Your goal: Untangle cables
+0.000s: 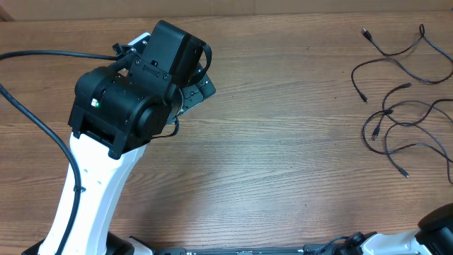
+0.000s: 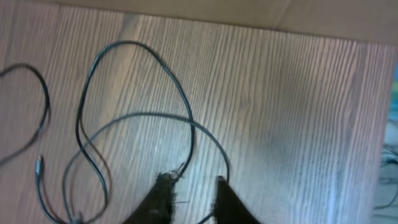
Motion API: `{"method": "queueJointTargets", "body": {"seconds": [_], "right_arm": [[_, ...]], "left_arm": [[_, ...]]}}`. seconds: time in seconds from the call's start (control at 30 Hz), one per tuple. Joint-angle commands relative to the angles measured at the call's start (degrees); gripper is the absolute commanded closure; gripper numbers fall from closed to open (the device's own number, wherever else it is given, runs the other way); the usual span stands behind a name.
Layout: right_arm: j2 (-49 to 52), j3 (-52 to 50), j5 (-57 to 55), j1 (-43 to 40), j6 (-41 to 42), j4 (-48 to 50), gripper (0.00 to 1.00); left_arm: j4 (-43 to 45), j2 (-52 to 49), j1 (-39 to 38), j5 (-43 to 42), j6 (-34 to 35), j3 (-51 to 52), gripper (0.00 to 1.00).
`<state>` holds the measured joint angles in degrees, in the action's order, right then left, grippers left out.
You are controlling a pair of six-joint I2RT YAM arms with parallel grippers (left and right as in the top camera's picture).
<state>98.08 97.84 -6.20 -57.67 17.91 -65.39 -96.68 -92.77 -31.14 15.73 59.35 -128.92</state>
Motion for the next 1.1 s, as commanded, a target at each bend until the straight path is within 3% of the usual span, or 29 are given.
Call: {"method": "queueJointTargets", "body": {"seconds": [0.0, 0.13, 0.23, 0.53, 0.8, 1.07], "right_arm": [[0.33, -0.13, -0.22, -0.22, 0.33, 1.01, 0.61], [0.33, -0.13, 5.20, -0.22, 0.24, 2.43, 0.20], [0.33, -0.13, 10.86, -0.13, -1.22, 3.19, 0.01], [0.33, -0.13, 27.71, 4.26, -13.75, 4.15, 0.00], [0.33, -0.13, 28.39, 17.44, -15.43, 3.58, 0.00], [0.33, -0.13, 28.37, 36.54, -15.39, 3.82, 0.00]], "left_arm": [[-0.11, 0.15, 0.00, 1.20, -1.11, -0.17, 0.00], [-0.11, 0.15, 0.00, 1.20, -1.11, -0.17, 0.00], [-0.11, 0.15, 0.00, 1.20, -1.11, -0.17, 0.00], [-0.11, 0.15, 0.00, 1.20, -1.11, -0.17, 0.00], [-0.11, 0.15, 0.00, 1.20, -1.11, -0.17, 0.00], [-0.11, 0.15, 0.00, 1.20, -1.11, -0.17, 0.00]]}}
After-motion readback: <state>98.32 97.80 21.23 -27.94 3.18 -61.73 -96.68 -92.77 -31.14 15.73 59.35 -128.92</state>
